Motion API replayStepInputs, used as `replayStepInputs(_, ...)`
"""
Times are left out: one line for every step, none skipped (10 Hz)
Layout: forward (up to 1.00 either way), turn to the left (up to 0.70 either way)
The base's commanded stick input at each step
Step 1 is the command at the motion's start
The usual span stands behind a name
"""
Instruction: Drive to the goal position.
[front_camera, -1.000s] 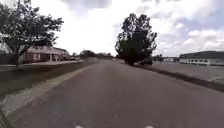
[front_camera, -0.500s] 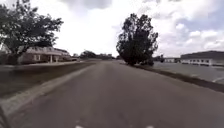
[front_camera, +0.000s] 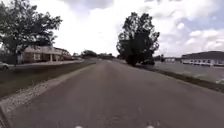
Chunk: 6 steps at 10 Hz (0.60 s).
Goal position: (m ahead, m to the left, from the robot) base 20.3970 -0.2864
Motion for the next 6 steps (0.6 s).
replayStepInputs(0.7,0.28)
replayStepInputs(0.7,0.2)
replayStepInputs(0.7,0.0)
replayStepInputs(0.7,0.0)
replayStepInputs(0.7,0.0)
replayStepInputs(0.7,0.0)
